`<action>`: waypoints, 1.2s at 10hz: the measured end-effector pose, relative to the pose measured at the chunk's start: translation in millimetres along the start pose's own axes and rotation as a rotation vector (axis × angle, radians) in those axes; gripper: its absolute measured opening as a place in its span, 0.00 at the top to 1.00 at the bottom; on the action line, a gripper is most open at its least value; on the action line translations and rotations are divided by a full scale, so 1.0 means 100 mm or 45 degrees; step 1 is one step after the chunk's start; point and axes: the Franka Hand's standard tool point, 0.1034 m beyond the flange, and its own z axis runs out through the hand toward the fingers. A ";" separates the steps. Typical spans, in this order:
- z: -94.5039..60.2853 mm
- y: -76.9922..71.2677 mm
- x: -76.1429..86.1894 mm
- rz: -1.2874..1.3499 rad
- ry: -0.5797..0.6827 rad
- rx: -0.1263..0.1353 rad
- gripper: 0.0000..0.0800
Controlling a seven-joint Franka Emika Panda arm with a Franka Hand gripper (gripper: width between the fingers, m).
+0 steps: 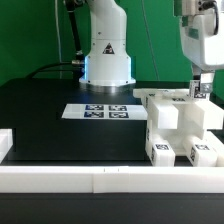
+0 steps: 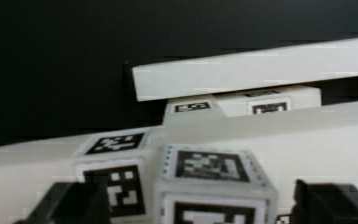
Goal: Assemble chair
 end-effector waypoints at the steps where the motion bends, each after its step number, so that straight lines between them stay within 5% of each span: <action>1: 0.00 0.01 0.03 -0.067 -0.001 -0.029 0.24; 4: -0.02 0.01 0.00 -0.412 -0.013 -0.094 0.19; 12: 0.00 -0.03 0.02 -1.324 -0.051 -0.106 0.19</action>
Offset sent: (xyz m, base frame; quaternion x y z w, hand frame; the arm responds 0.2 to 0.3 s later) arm 0.0053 0.0033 0.0026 -0.0477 0.0156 -0.2715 0.9611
